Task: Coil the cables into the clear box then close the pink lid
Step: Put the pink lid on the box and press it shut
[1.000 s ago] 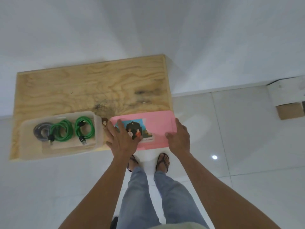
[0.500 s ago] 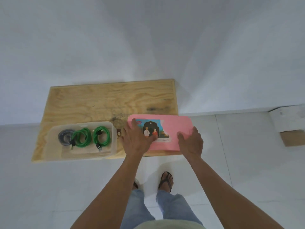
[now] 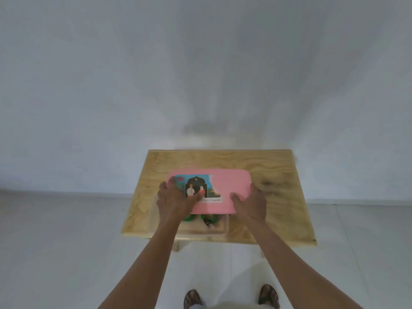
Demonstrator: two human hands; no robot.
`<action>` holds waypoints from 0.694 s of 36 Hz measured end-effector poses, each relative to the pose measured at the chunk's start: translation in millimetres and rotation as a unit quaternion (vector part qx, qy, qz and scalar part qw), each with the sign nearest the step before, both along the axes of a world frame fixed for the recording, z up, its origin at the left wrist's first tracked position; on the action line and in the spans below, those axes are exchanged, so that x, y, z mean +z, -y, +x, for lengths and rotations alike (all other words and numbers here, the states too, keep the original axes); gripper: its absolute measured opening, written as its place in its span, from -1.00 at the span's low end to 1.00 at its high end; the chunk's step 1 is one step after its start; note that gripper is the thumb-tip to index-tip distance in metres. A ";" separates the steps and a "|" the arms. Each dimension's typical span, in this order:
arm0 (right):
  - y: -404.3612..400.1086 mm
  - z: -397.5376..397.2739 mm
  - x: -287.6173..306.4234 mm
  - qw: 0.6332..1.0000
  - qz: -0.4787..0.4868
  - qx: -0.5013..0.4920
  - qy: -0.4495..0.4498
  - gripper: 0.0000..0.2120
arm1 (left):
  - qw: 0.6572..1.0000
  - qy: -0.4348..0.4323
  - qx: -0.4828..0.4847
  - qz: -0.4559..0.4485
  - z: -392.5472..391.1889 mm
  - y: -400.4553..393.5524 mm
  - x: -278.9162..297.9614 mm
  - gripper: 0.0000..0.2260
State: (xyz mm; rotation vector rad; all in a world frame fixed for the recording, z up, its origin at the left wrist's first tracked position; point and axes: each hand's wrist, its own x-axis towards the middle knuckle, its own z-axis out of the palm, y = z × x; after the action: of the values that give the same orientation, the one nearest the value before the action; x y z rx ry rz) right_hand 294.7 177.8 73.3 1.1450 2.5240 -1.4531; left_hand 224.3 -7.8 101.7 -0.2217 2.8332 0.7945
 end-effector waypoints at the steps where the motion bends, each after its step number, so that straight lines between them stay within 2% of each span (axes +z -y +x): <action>1: 15.1 -3.1 -0.1 1.000 0.003 0.008 0.001 -0.35 | 1.000 0.001 0.001 -0.002 -3.5 15.4 -2.3 -0.05; 5: 64.9 -10.6 -8.0 1.000 0.008 0.020 0.011 -0.32 | 0.999 0.043 -0.002 -0.001 -14.9 67.5 -19.0 0.01; 11: 103.9 -6.9 -25.2 0.998 0.039 0.021 0.045 -0.26 | 0.995 0.086 -0.018 0.056 -20.9 111.8 -50.6 0.00; 18: 116.3 2.7 -41.6 0.993 0.079 0.030 0.084 -0.31 | 0.992 0.097 -0.029 0.073 -14.6 118.5 -75.4 -0.03; 25: 122.2 6.6 -59.5 0.993 0.090 0.012 0.071 -0.36 | 0.992 0.084 -0.033 0.089 -7.1 120.7 -93.1 -0.07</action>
State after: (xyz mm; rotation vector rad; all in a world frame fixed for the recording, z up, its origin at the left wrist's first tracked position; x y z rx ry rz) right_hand 301.3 55.6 13.8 1.1905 2.6014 -1.1141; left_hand 217.2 -128.5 8.6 -0.1592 2.5815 0.9590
